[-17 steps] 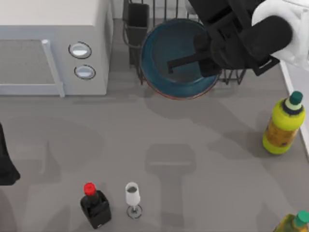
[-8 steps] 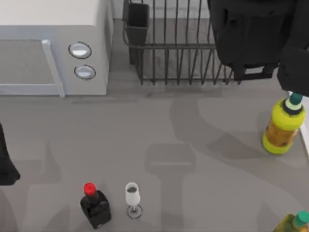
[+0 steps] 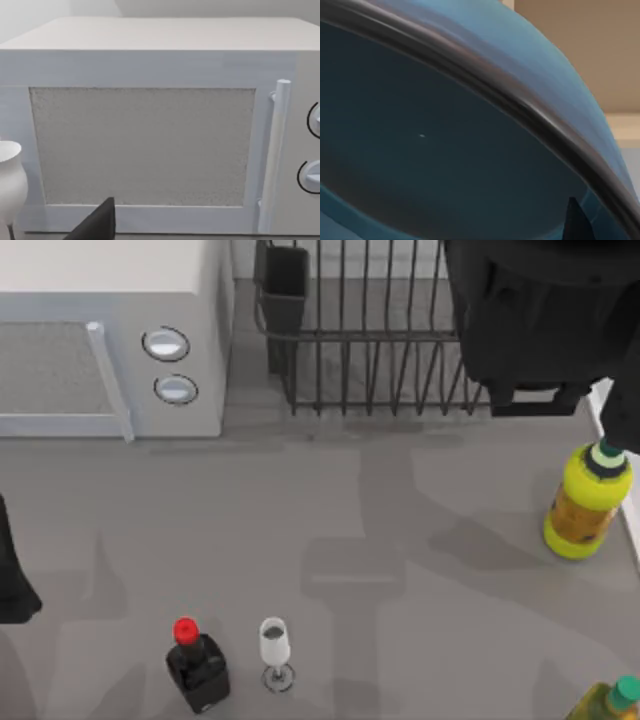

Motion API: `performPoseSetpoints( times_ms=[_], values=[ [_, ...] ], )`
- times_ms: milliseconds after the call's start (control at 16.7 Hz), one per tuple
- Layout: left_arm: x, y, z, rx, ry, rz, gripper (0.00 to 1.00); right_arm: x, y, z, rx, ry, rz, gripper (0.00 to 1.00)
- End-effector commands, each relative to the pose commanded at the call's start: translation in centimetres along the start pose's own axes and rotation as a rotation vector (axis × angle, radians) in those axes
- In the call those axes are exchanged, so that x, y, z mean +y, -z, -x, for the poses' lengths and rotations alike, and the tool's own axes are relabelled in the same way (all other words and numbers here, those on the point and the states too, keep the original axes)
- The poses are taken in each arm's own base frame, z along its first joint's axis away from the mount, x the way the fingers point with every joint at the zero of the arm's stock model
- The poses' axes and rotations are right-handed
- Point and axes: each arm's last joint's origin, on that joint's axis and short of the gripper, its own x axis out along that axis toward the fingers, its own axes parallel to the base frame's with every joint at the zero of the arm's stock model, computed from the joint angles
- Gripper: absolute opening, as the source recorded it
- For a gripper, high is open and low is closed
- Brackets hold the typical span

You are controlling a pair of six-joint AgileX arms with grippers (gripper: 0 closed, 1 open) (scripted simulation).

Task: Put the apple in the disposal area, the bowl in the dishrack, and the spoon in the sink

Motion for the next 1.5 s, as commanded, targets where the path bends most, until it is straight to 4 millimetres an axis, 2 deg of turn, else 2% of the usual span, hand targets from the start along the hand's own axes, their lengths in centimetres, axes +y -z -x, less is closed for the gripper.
performPoseSetpoints(
  times_ms=[120,240,480,720,900,1020,1260,1500],
  values=[
    [0.0,0.0,0.0,0.000,0.000,0.000,1.00,0.5,0.7,-0.9,0.000,0.000,-0.001,0.00],
    [0.0,0.0,0.0,0.000,0.000,0.000,1.00,1.6,2.3,-3.0,0.001,0.000,0.002,0.00],
    [0.0,0.0,0.0,0.000,0.000,0.000,1.00,3.3,7.8,-9.2,0.000,-0.001,-0.001,0.00],
    [0.0,0.0,0.0,0.000,0.000,0.000,1.00,2.5,14.5,-15.6,-0.007,-0.002,-0.007,0.00],
    [0.0,0.0,0.0,0.000,0.000,0.000,1.00,0.8,18.6,-18.8,-0.004,-0.002,-0.002,0.00],
    [0.0,0.0,0.0,0.000,0.000,0.000,1.00,0.1,19.9,-19.7,-0.001,-0.002,0.001,0.00],
    [0.0,0.0,0.0,0.000,0.000,0.000,1.00,0.0,20.0,-19.8,-0.001,-0.002,0.001,0.00],
    [0.0,0.0,0.0,0.000,0.000,0.000,1.00,0.0,20.0,-19.8,-0.001,-0.002,0.001,0.30]
  ],
)
